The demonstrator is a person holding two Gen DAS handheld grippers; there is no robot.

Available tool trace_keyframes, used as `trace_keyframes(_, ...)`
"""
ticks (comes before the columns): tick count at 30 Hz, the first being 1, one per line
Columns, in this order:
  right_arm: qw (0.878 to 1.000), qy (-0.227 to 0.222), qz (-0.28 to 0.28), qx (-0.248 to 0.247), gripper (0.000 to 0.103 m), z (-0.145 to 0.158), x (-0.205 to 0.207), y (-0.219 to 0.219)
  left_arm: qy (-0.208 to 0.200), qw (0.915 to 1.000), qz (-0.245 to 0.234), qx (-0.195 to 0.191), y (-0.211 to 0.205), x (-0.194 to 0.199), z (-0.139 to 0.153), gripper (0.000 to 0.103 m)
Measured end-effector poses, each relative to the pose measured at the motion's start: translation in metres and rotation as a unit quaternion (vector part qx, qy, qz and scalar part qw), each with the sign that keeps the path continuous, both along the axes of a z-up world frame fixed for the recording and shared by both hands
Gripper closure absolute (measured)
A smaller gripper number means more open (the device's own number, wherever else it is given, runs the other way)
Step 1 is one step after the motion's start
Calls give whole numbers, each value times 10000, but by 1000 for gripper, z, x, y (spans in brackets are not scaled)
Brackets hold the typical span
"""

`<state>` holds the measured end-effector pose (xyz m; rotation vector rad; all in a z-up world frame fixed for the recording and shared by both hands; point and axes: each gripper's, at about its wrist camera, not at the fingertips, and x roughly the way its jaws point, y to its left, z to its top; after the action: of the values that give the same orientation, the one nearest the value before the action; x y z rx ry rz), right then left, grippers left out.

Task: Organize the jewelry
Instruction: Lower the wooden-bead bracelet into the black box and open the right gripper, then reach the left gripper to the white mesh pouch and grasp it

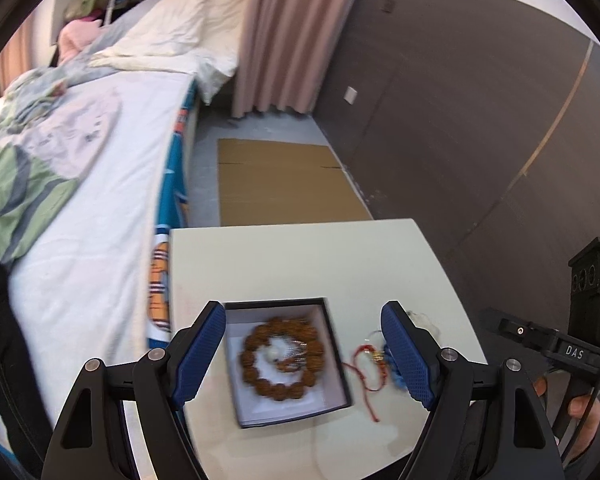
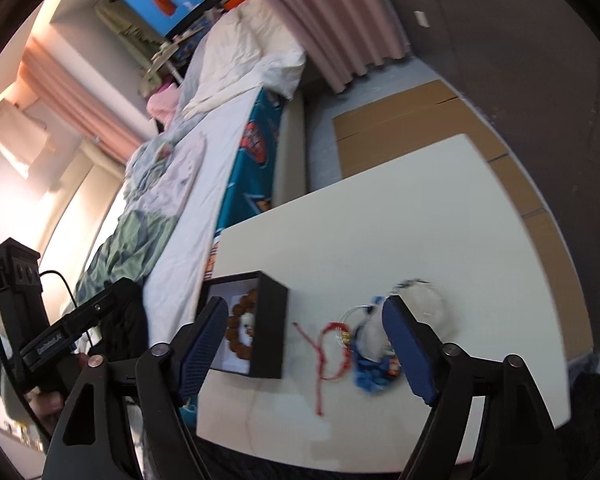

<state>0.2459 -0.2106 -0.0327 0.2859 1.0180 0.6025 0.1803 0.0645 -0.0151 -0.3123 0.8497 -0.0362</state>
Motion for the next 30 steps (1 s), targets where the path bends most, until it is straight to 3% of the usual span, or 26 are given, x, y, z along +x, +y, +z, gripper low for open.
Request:
trace_keyframes(15,9962,213,-830,142,23,-21,-2,-91,309,9927,-1138,254,-104,40,-23,23)
trace_keyframes(21,9944,326,-992,185,23,-34,-3,-115,583,9873,-1416,432,-136,57,-40,37)
trace_keyframes(30,9936,412,-1035,193,23,-52,-5,-136,1014,9796,-1593,693,-173,75,-75,43)
